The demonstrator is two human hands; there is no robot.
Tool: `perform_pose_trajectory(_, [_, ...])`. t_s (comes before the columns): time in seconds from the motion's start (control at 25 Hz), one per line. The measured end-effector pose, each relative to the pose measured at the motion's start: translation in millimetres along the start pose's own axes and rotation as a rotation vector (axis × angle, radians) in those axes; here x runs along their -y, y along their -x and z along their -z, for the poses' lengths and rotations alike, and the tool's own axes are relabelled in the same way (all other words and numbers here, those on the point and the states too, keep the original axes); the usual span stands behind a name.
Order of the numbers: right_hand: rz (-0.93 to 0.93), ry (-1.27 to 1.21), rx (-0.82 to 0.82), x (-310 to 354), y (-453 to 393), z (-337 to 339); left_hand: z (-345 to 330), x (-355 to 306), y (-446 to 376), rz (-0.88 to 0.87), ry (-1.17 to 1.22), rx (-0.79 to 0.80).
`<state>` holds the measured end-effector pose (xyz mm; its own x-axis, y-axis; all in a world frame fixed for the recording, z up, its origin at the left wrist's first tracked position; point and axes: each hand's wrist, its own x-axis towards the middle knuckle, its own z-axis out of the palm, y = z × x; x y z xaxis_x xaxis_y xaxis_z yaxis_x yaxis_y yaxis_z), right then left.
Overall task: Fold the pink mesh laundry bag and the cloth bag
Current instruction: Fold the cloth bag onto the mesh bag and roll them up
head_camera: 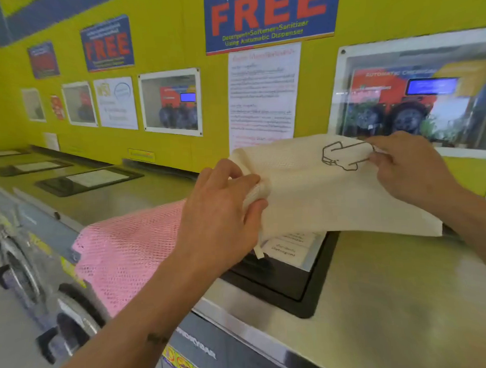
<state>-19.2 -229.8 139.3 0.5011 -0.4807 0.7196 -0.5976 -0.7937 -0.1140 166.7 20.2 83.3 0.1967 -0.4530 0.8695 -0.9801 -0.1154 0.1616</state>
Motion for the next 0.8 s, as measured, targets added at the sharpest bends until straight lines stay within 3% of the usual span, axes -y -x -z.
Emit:
perform_pose_trajectory(0.08, [0.058,-0.069,0.000,43,-32,-24,18,41,1,0.067,-0.071,-0.031])
perform_pose_trajectory(0.16, [0.082,-0.097,0.101,89,-55,-61,34,82,9,0.215,-0.158,0.056])
perform_pose_trajectory(0.28, [0.050,0.138,0.517,145,-66,-133,46,137,38,0.555,-0.280,0.487])
perform_pose_trajectory(0.36, [0.088,0.117,0.827,168,-54,-177,44,162,61,0.713,-0.296,0.768])
perform_pose_trajectory(0.44, [0.123,0.038,1.033,182,-35,-207,41,180,75,0.748,-0.271,0.784])
perform_pose_trajectory(0.6, [0.096,-0.008,1.037,182,-28,-214,49,191,74,0.626,-0.135,0.608])
perform_pose_trajectory(0.68, [0.107,-0.013,1.040,179,-31,-203,59,195,76,0.539,-0.068,0.651])
perform_pose_trajectory(0.8, [0.096,-0.070,0.909,176,-28,-189,70,198,87,0.446,0.002,0.756])
